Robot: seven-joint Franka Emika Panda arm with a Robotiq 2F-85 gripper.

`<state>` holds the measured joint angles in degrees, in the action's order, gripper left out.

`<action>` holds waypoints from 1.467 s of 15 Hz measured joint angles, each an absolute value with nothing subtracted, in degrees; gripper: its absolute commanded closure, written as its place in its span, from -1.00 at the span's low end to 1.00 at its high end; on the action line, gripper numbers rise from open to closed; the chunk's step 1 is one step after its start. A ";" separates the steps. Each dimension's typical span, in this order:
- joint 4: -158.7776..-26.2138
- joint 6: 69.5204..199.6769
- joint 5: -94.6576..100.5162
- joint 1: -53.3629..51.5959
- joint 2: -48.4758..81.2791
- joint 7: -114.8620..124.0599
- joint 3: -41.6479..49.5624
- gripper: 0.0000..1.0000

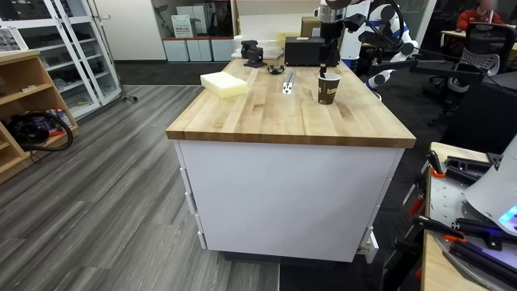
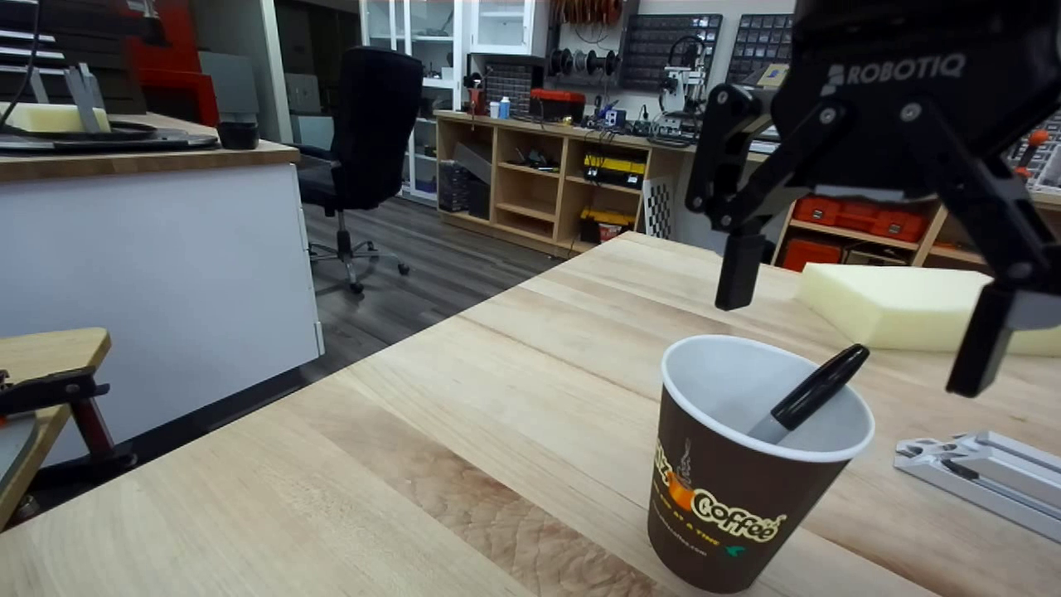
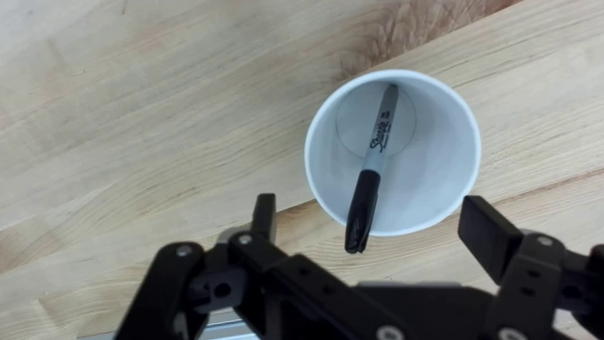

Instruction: Take the pen out of the brown coffee cup

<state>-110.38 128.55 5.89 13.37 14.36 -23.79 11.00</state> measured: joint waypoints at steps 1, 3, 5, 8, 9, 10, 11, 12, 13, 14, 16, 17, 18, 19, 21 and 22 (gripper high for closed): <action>-110.26 128.55 5.53 13.56 14.52 -24.27 10.98 -0.32; -110.10 128.55 4.95 13.83 14.74 -25.03 10.98 -0.03; -109.86 128.55 4.59 14.05 15.00 -25.65 10.95 0.22; -109.46 128.55 4.06 14.32 15.41 -26.26 10.93 -0.40; -109.39 128.55 3.94 14.38 15.48 -26.34 10.92 -0.32; -109.33 128.55 3.77 14.43 15.50 -26.41 10.90 -0.35; -109.26 128.55 3.52 14.45 15.51 -26.56 10.86 -0.45; -109.20 128.56 3.23 14.46 15.52 -26.78 10.83 -0.59; -109.15 128.59 2.96 14.47 15.53 -26.99 10.77 -0.70; -109.08 128.61 2.71 14.47 15.57 -27.21 10.71 -0.85; -108.79 128.63 2.28 14.48 15.79 -27.94 10.59 -0.94; -108.61 128.64 2.07 14.49 15.96 -28.33 10.52 -0.75; -108.38 128.64 1.82 14.52 16.20 -28.65 10.48 -0.30; -108.06 128.64 1.59 14.55 16.51 -29.01 10.47 -0.28; -107.33 128.65 1.06 14.79 17.35 -29.75 10.39 -0.01; -106.98 128.66 0.69 15.05 17.75 -30.30 10.27 0.12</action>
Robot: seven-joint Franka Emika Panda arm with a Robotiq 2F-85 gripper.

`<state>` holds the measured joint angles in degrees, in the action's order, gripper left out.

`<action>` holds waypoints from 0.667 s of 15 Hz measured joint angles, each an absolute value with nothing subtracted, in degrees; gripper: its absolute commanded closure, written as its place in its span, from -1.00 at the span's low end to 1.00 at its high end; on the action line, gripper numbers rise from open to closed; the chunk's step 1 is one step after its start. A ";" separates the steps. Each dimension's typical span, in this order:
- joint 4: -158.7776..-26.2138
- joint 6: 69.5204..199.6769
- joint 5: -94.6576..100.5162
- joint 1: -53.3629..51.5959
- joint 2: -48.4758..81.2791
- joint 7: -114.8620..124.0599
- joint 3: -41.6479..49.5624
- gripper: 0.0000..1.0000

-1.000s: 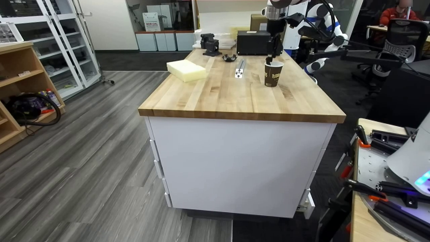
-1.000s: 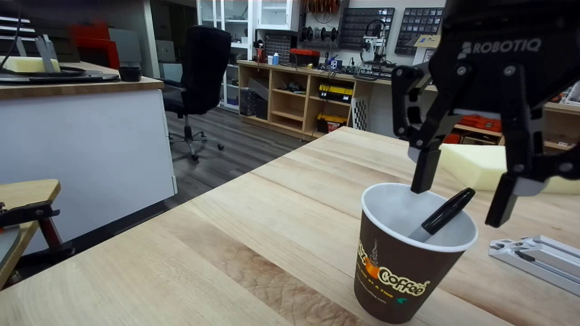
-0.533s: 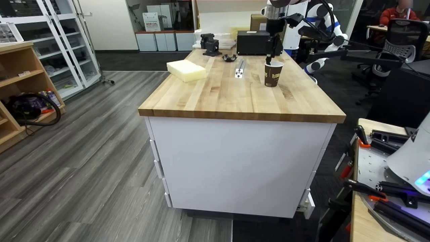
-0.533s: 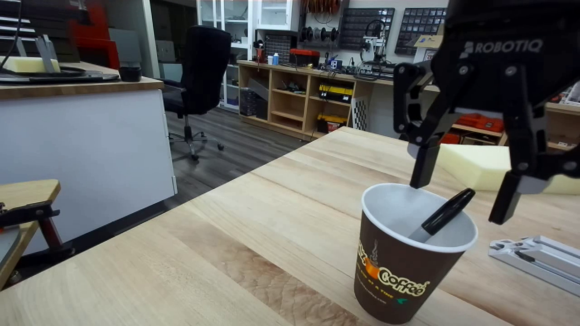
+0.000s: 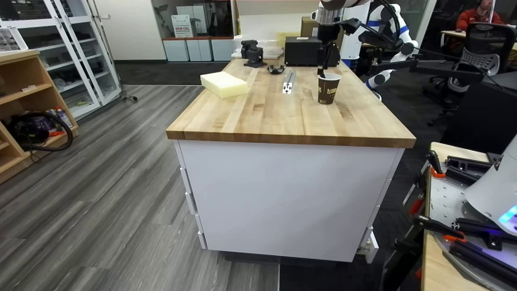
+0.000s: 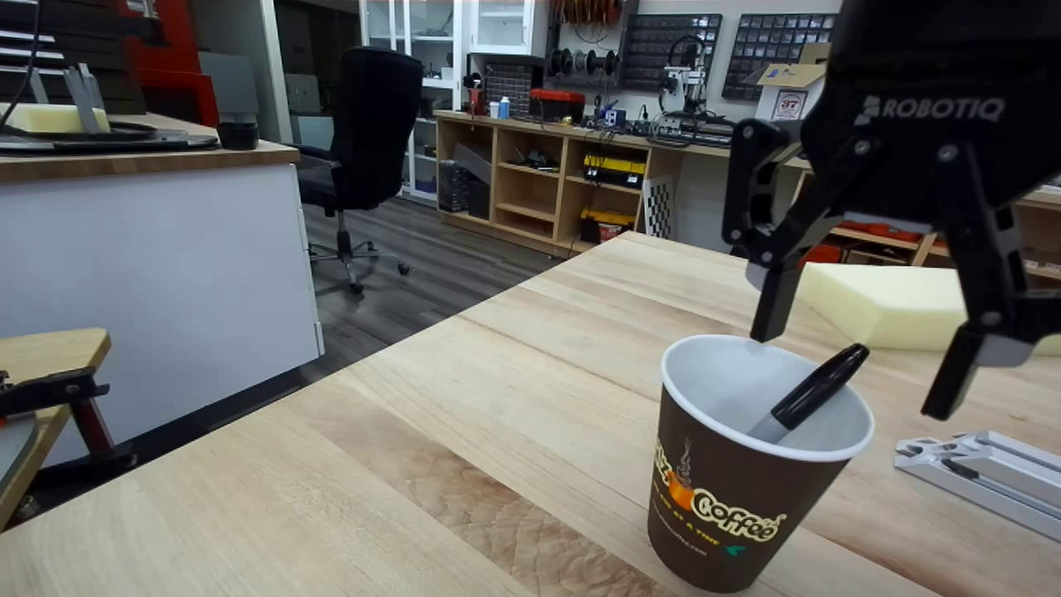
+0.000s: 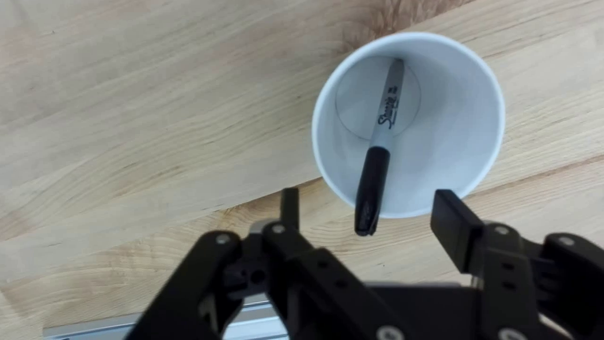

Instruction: Take the pen out of the brown coffee cup

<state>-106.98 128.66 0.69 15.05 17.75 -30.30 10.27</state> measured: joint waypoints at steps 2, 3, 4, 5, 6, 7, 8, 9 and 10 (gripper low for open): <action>-106.21 128.66 0.29 15.61 18.49 -31.10 10.04 0.39; -105.88 128.66 0.09 15.88 18.78 -31.44 9.92 0.54; -105.61 128.66 -0.07 16.10 18.97 -31.72 9.85 0.65; -105.41 128.66 -0.21 16.30 19.10 -31.97 9.75 0.78; -105.23 128.66 -0.37 16.50 19.20 -32.27 9.63 0.88; -105.00 128.66 -0.50 16.67 19.35 -32.57 9.53 0.91; -104.72 128.66 -0.63 16.74 19.47 -32.70 9.47 0.94; -104.42 128.66 -0.67 16.76 19.57 -32.76 9.46 0.97; -104.25 128.66 -0.68 16.76 19.68 -32.78 9.46 0.89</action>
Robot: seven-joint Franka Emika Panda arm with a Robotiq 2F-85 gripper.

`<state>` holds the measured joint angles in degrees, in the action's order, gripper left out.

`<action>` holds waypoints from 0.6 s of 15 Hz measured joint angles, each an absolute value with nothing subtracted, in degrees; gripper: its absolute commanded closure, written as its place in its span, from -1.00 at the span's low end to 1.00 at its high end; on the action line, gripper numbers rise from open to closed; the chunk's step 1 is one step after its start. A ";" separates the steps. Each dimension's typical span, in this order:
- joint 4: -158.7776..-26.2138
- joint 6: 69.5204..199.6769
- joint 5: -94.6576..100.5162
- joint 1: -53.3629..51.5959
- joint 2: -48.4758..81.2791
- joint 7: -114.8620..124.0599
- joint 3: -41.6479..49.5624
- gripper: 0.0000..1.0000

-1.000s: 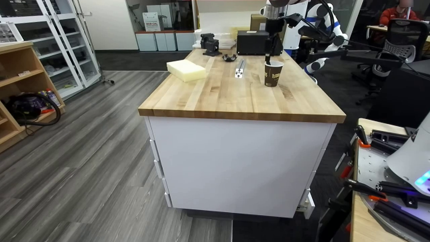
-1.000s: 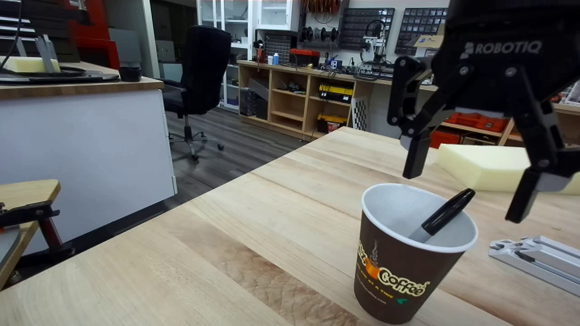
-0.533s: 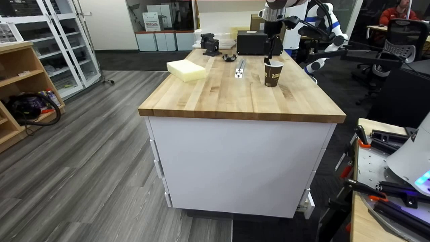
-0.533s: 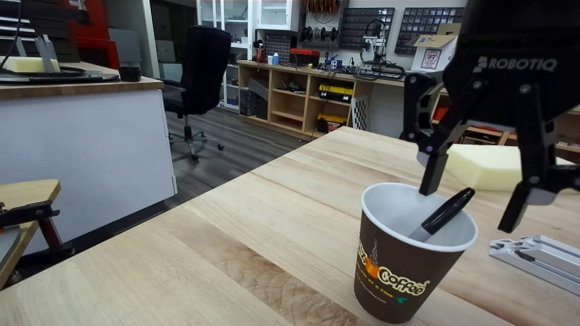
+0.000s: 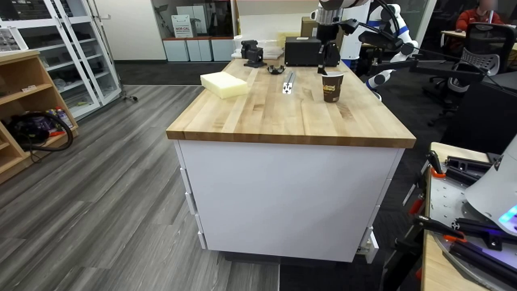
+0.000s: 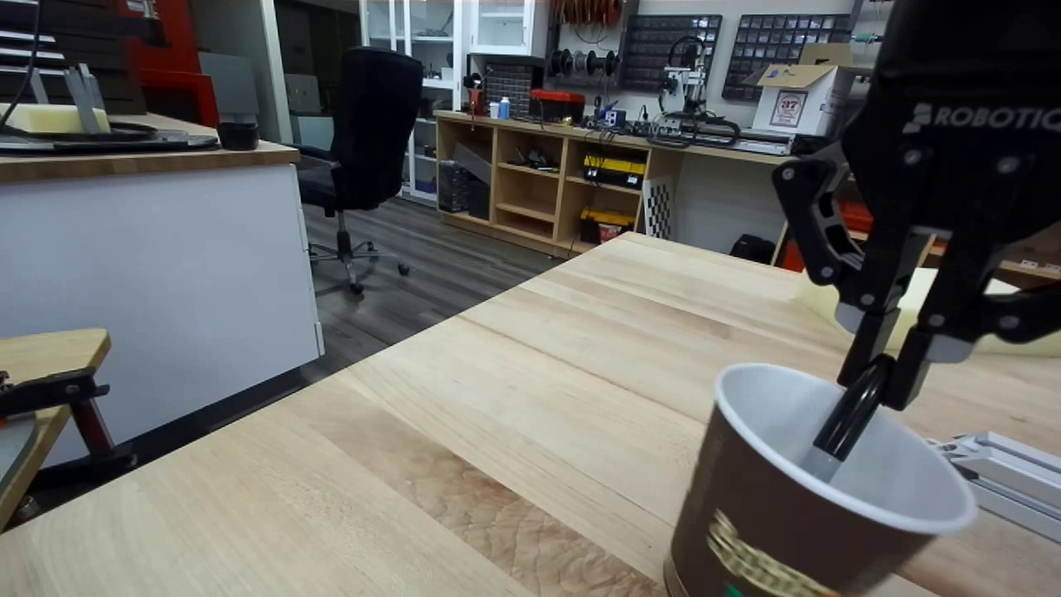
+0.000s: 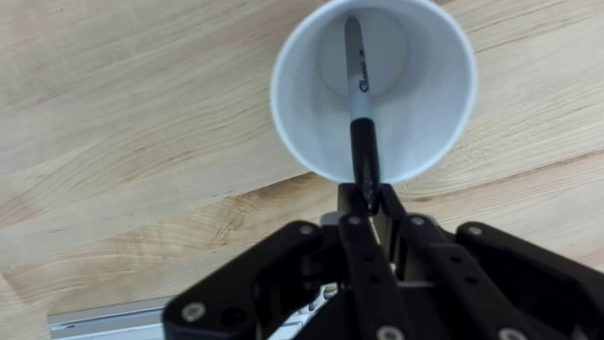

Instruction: Take the pen out of the brown coffee cup

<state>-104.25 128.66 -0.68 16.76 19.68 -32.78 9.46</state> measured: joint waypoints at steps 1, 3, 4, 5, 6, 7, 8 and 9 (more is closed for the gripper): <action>-104.14 128.66 -0.68 16.76 19.78 -32.79 9.44 0.89; -104.04 128.66 -0.67 16.76 19.82 -32.80 9.41 0.89; -103.99 128.66 -0.63 16.76 19.82 -32.80 9.40 0.88; -103.94 128.66 -0.61 16.76 19.82 -32.80 9.40 0.89; -103.90 128.66 -0.55 16.76 19.82 -32.80 9.40 0.89; -103.87 128.66 -0.45 16.76 19.81 -32.80 9.40 0.89; -103.85 128.66 -0.38 16.76 19.80 -32.80 9.40 0.89; -103.81 128.66 -0.22 16.76 19.77 -32.80 9.40 0.89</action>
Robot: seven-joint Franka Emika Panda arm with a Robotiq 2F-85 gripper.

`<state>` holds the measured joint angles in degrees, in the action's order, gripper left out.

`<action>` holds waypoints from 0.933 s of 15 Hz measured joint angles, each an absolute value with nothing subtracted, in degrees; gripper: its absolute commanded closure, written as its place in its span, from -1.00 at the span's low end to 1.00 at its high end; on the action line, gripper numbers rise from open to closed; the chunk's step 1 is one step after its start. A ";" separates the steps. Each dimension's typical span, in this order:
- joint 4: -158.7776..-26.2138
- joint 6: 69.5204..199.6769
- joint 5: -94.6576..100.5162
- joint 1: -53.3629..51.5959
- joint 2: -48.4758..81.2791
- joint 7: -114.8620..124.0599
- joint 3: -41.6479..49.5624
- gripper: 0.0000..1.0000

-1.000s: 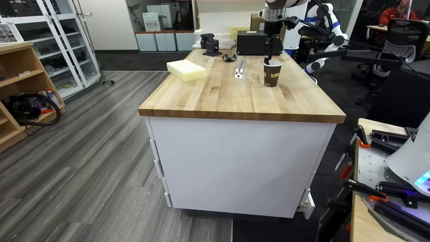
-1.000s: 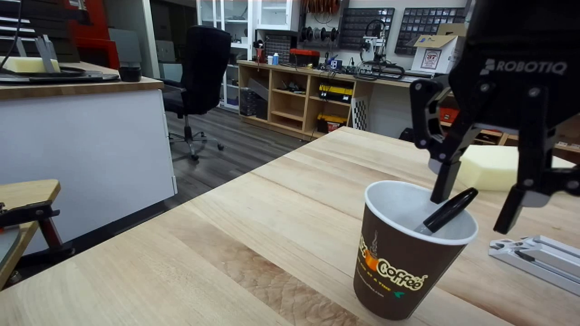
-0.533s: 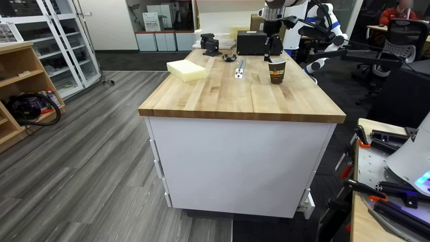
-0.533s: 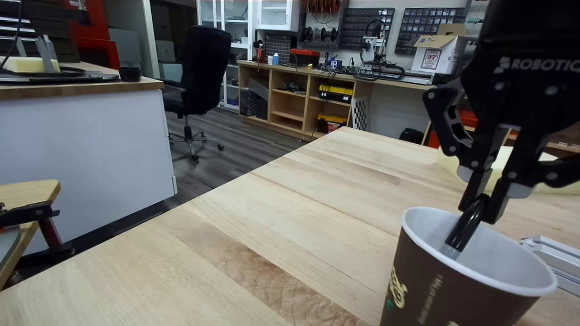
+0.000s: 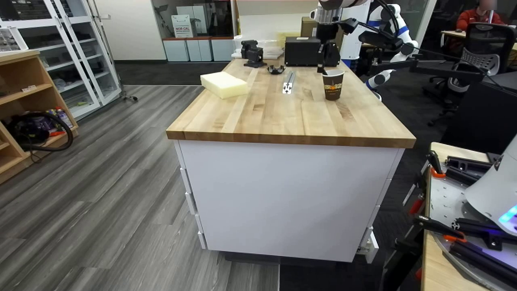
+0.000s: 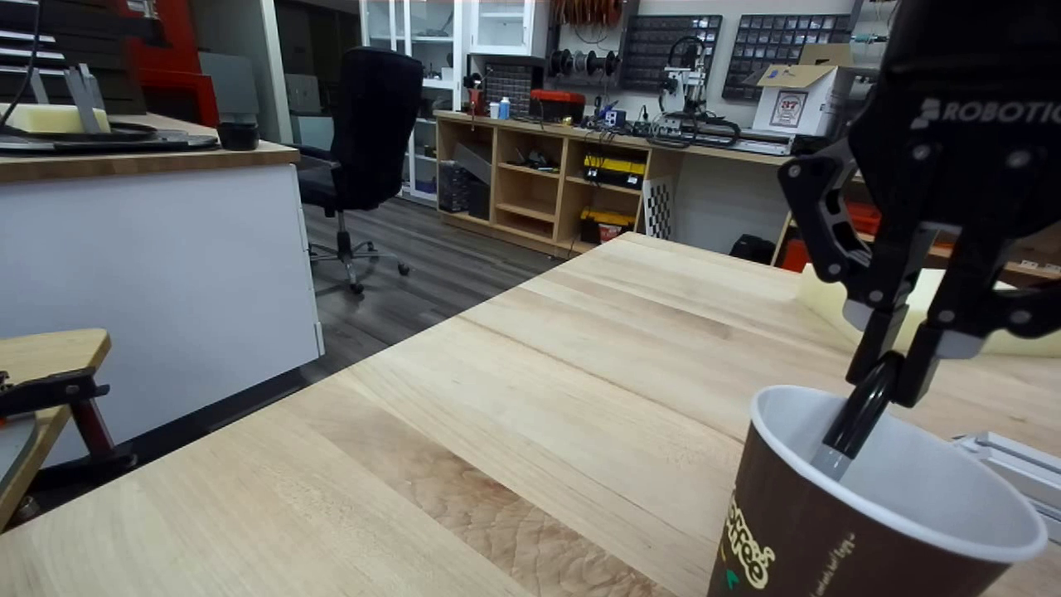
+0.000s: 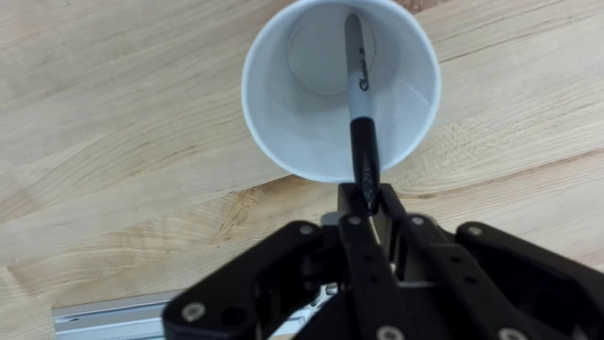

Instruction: Take the pen out of the brown coffee cup

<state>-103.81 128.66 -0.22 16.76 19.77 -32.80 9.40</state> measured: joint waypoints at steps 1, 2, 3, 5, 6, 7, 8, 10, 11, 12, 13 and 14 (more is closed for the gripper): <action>-103.78 128.64 0.09 16.74 19.73 -32.77 9.40 0.89; -103.73 128.61 0.56 16.72 19.68 -32.69 9.40 0.88; -103.72 128.57 1.12 16.68 19.59 -32.62 9.40 0.88; -103.72 128.45 2.50 16.58 19.29 -32.34 9.40 0.88; -103.72 128.28 3.33 16.50 19.08 -32.09 9.40 0.88; -103.72 128.03 4.19 16.44 18.81 -31.70 9.40 0.88; -103.72 127.73 4.94 16.37 18.54 -31.33 9.40 0.88; -103.72 127.13 6.32 16.22 18.07 -30.59 9.40 0.89; -103.72 126.87 6.91 16.11 17.87 -30.21 9.40 0.88; -103.73 126.66 7.54 15.94 17.65 -29.93 9.40 0.88; -103.76 126.41 8.13 15.75 17.36 -29.57 9.40 0.88; -103.83 126.19 8.69 15.52 17.03 -29.13 9.40 0.88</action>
<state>-103.83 126.19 8.69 15.52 17.03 -29.13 9.40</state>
